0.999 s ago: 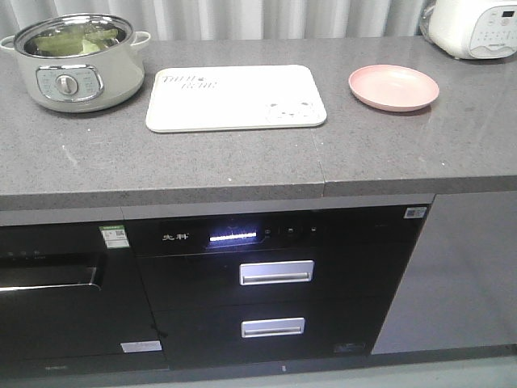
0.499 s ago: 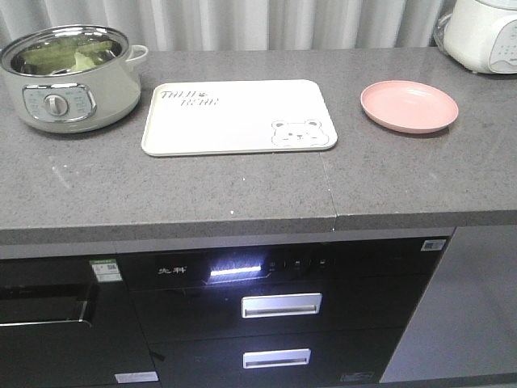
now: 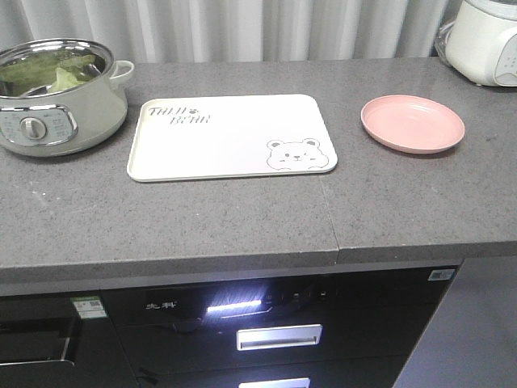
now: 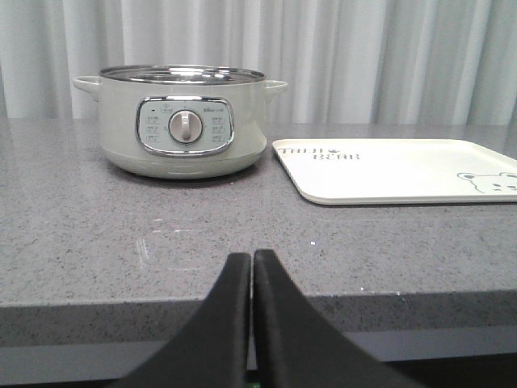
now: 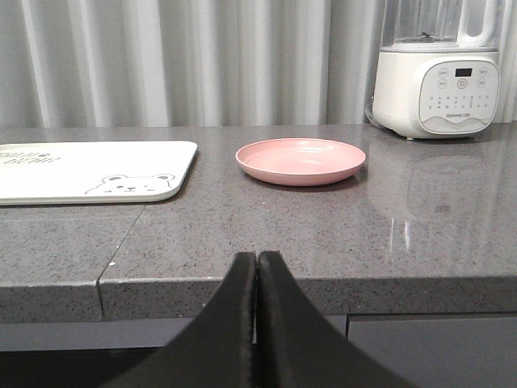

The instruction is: Transfer vegetables to tray and serve

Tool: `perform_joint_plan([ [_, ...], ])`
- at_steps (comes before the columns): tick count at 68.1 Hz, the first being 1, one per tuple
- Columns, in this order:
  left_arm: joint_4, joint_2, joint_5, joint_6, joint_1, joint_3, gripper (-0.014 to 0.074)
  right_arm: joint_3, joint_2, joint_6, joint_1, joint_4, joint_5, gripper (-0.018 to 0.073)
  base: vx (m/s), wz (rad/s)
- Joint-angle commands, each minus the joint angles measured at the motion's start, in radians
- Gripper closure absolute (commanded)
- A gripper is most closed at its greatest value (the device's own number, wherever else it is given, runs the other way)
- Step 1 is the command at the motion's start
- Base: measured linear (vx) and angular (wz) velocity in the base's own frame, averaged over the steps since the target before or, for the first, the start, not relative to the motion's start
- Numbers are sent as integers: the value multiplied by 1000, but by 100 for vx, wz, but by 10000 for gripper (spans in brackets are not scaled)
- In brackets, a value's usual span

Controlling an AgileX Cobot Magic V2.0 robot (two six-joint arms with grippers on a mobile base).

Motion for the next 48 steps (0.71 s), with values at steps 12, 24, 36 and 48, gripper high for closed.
perform_joint_plan([
  [12,0,-13,-71,-4,-1,10,603,7,14,-7,2,-3,-80,563,10,-2],
  [24,0,-13,-71,-4,-1,10,603,7,14,-7,2,-3,-80,563,9,0],
  [36,0,-13,-71,-4,-1,10,603,7,14,-7,2,-3,-80,563,8,1],
  [48,0,-13,-71,-4,-1,10,603,7,14,-7,2,-3,-80,563,6,2],
])
